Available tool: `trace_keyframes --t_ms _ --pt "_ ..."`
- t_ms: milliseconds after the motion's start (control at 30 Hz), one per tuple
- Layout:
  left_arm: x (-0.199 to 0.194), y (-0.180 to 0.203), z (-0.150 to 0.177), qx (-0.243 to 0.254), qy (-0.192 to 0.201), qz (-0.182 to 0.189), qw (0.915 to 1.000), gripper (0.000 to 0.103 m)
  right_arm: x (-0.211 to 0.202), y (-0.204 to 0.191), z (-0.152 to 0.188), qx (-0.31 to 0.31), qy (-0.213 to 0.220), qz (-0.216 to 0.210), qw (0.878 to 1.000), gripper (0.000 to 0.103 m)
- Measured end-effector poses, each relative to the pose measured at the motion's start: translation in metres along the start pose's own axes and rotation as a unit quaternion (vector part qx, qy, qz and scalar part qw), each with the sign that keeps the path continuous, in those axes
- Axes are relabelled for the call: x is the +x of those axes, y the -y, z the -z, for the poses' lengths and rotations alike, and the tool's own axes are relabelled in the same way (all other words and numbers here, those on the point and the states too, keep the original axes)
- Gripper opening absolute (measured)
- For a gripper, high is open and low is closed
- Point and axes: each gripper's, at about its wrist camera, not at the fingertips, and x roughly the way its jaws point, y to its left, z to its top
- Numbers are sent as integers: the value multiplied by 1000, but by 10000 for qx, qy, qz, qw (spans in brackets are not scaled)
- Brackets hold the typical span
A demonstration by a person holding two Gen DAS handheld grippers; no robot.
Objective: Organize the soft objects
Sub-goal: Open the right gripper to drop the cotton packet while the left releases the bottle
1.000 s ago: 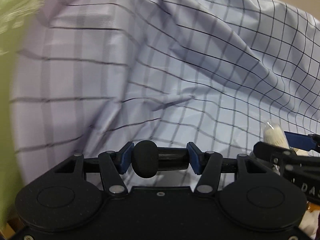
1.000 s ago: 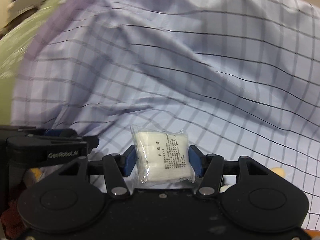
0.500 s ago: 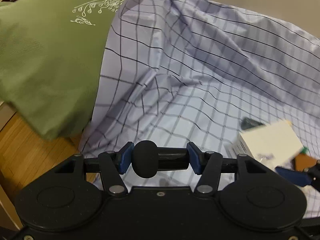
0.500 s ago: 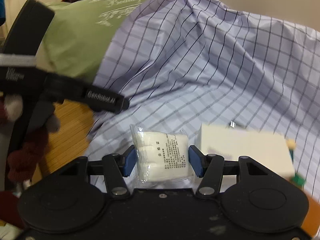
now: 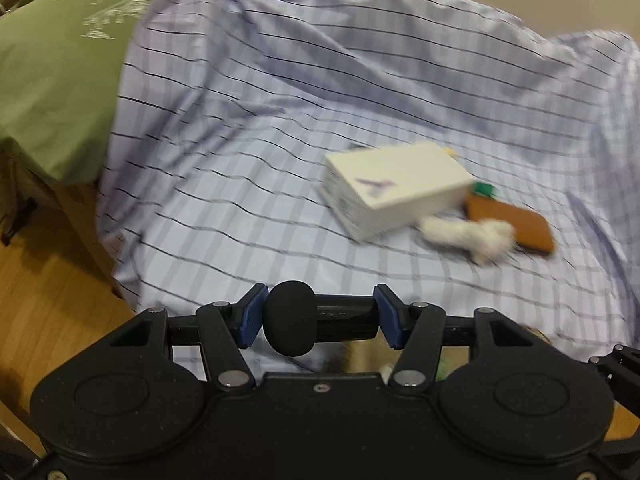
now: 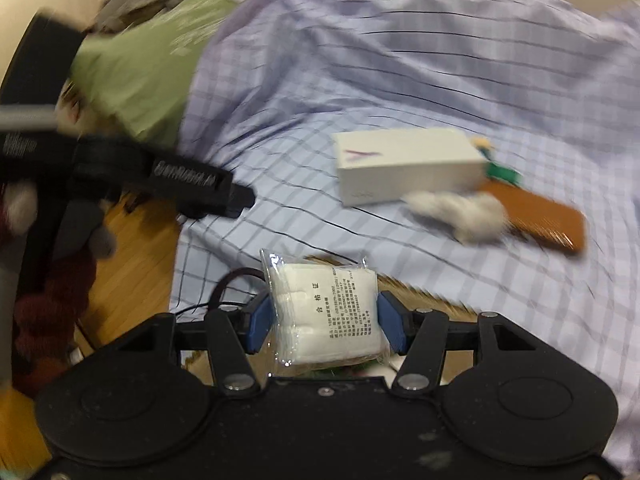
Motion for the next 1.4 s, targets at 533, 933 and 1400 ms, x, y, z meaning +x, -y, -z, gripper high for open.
trace_keyframes --t_ms 533,933,1400 --pt "-9 66 73 499 -477 355 9970 55 -66 34 55 2082 839 1161 9675 56" --pt "-11 73 90 726 -482 228 9959 55 -61 27 63 2114 533 1431 9654 56" --pt "-5 66 95 601 -599 208 9962 55 -49 30 66 2211 313 1371 9651 71"
